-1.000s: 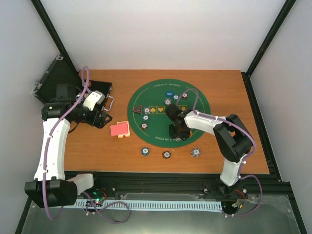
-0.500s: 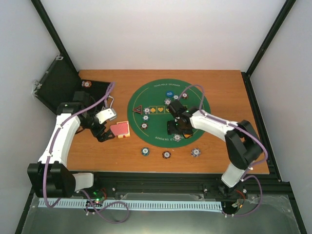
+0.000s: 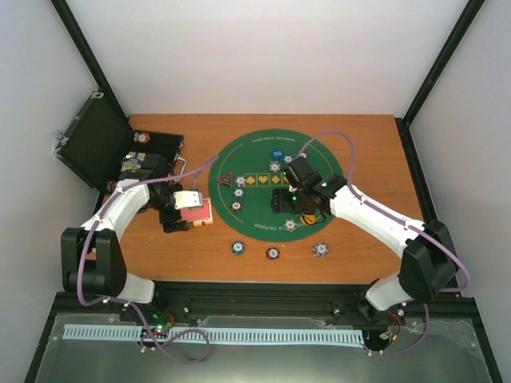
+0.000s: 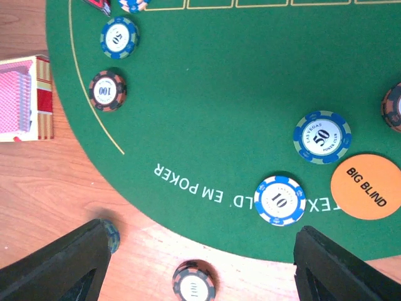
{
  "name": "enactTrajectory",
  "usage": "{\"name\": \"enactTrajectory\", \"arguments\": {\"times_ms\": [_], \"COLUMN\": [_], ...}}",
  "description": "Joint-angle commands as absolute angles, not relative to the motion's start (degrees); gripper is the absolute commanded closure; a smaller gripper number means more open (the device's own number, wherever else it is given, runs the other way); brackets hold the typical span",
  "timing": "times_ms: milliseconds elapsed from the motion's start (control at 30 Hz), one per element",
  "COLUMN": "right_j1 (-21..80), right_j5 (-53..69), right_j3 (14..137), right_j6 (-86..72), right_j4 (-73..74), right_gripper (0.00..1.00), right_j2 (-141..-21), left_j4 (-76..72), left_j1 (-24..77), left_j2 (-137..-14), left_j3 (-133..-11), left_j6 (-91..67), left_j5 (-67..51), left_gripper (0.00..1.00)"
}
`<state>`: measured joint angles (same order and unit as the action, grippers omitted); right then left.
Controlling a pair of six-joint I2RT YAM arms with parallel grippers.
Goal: Distribute texas hold em gaming equipment
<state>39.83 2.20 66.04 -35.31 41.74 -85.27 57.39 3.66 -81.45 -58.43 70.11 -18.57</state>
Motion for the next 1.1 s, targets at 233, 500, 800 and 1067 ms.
{"name": "enactTrajectory", "arguments": {"times_ms": [233, 500, 800, 1067], "right_j1": [41.69, 41.99, 43.10, 44.76], "right_j5": [3.93, 4.56, 4.93, 4.66], "right_j3": [64.50, 64.68, 64.53, 64.99], "right_j6": [-36.98, -36.16, -35.89, -36.30], "right_j4": [40.35, 39.85, 39.92, 39.99], "right_gripper": [0.21, 0.22, 0.24, 0.24], "right_j2": [-80.77, -81.21, -80.88, -81.49], "left_j4": [49.95, 47.80, 45.11, 42.66], "left_j1": [3.96, 4.34, 4.59, 5.41], "left_j2": [-87.85, -91.43, -92.67, -93.63], "left_j3": [-58.84, -59.47, -58.31, -57.61], "left_j6": [79.13, 78.21, 77.85, 78.13], "left_j5": [-16.50, -14.60, -14.68, -13.66], "left_gripper": [0.00, 0.00, 0.00, 0.00]}}
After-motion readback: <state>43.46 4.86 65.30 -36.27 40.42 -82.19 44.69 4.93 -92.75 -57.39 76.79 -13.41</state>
